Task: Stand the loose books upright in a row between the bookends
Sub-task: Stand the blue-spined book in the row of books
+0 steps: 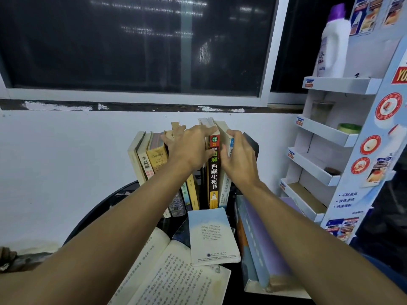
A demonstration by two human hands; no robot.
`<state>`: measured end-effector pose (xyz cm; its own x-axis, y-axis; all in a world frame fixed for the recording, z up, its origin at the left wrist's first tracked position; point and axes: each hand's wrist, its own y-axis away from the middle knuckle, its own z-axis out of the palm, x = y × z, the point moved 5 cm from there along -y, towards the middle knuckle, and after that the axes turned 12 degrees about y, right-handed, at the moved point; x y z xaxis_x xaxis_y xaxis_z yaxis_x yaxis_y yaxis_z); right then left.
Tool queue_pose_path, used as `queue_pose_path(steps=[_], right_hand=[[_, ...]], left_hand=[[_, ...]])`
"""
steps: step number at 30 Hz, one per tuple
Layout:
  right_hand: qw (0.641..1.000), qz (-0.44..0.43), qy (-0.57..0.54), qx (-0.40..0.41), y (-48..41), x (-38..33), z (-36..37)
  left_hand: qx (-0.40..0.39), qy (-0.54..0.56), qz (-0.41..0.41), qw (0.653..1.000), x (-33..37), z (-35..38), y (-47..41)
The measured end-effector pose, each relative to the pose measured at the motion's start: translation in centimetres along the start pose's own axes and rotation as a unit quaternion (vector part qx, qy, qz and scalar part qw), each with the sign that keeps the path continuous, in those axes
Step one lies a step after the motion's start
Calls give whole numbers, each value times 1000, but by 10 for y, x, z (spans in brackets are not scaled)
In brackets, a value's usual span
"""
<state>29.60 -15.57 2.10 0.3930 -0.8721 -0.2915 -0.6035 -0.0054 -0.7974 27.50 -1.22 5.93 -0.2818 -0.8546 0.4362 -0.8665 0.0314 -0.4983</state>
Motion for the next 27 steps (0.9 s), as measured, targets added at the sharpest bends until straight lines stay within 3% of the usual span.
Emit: queue_pose_path(steps=[8,13,18,23,27], right_hand=[[1000,8,-29,-10,1,3,0],[988,0,-97,-121,1,6,-4],[954,-9,-156,-254,8,11,-8],[927,-19,-183,-326,8,16,-10],[929,-14,-158,-334,6,17,-9]], left_hand=[[-3,0,-2,1000,3,1,1],[-4,7,-1,1000,5,-2,3],[-10,7,4,1000,10,-5,7],[-6,-2,3,1000,11,-5,7],[-3,8,12,1000,10,-1,5]])
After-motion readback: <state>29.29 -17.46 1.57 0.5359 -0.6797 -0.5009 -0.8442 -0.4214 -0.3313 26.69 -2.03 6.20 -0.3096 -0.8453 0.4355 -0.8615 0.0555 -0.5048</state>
